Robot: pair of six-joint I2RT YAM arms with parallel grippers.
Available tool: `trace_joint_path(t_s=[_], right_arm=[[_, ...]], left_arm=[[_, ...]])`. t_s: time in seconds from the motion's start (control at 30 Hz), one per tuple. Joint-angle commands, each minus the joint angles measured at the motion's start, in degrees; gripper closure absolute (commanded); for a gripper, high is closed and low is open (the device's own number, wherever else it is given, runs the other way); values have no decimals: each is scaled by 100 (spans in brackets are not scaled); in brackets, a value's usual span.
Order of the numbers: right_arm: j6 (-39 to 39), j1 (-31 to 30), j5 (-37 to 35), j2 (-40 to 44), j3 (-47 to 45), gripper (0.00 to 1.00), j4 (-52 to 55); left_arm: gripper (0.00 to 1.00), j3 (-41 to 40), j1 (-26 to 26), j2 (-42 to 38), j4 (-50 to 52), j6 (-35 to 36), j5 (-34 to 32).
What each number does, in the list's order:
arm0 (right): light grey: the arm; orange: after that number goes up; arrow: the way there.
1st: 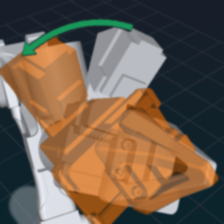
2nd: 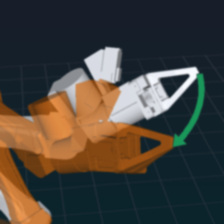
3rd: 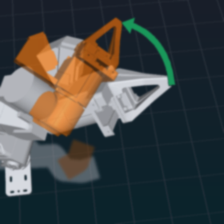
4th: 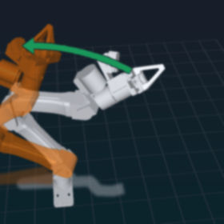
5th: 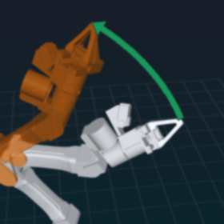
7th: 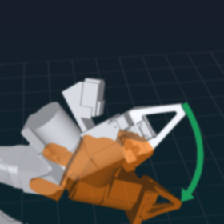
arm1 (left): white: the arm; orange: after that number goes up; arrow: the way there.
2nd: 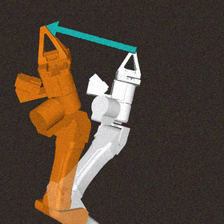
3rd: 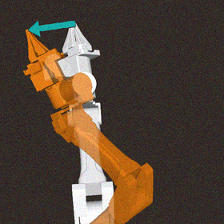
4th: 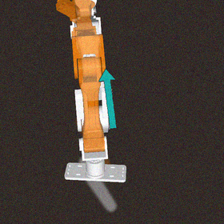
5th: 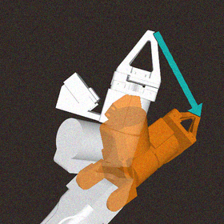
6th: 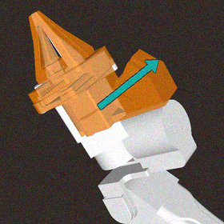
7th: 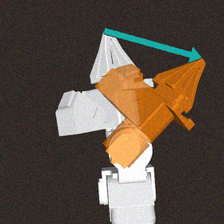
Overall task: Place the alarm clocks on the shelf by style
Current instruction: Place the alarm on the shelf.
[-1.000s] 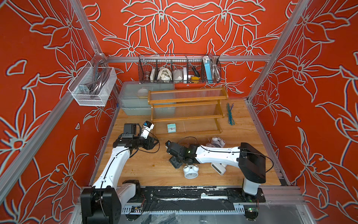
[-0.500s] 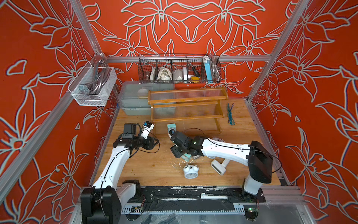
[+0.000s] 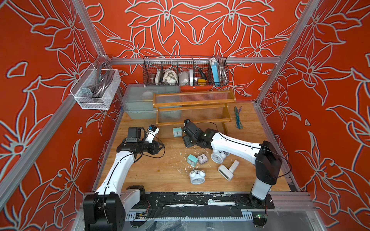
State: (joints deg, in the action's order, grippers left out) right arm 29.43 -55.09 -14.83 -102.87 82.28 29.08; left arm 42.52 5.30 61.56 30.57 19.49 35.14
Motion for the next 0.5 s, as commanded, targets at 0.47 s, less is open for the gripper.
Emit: trace_joint_path(t_s=[0.47], right_arm=[[388,478,-266,-1017,1027,42,57]], left_arm=[[44,-60,13,-100,72,46,20]])
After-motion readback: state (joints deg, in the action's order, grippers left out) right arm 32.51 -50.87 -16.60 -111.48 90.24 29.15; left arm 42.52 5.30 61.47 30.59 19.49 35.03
